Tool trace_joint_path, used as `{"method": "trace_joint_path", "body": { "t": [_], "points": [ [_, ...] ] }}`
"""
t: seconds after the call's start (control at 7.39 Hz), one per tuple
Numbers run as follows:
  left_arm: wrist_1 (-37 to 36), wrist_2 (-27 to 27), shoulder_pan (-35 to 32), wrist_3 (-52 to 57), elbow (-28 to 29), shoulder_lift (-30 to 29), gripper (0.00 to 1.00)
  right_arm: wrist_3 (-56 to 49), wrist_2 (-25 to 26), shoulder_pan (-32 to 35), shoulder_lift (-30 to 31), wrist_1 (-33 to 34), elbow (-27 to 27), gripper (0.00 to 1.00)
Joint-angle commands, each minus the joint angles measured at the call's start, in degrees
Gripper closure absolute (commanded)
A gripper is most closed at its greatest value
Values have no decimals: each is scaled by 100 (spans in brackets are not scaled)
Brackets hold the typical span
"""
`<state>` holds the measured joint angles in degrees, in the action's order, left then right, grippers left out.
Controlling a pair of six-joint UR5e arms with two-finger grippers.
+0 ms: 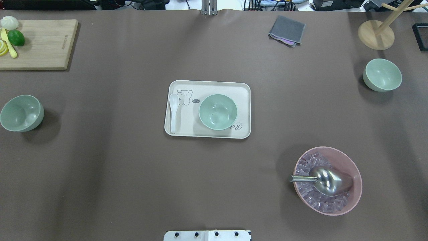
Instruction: Stack green bowls together
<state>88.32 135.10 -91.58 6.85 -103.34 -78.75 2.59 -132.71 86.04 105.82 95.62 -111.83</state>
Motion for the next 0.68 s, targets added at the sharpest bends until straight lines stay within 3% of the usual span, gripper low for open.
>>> {"method": "trace_joint_path", "body": {
  "t": [0.0, 0.54],
  "points": [
    [1, 7, 9, 9, -2, 0, 1, 4, -1, 0, 0, 9, 3, 0],
    [157, -45, 9, 9, -178, -149, 1, 30, -9, 0, 9, -325, 30, 0]
  ]
}}
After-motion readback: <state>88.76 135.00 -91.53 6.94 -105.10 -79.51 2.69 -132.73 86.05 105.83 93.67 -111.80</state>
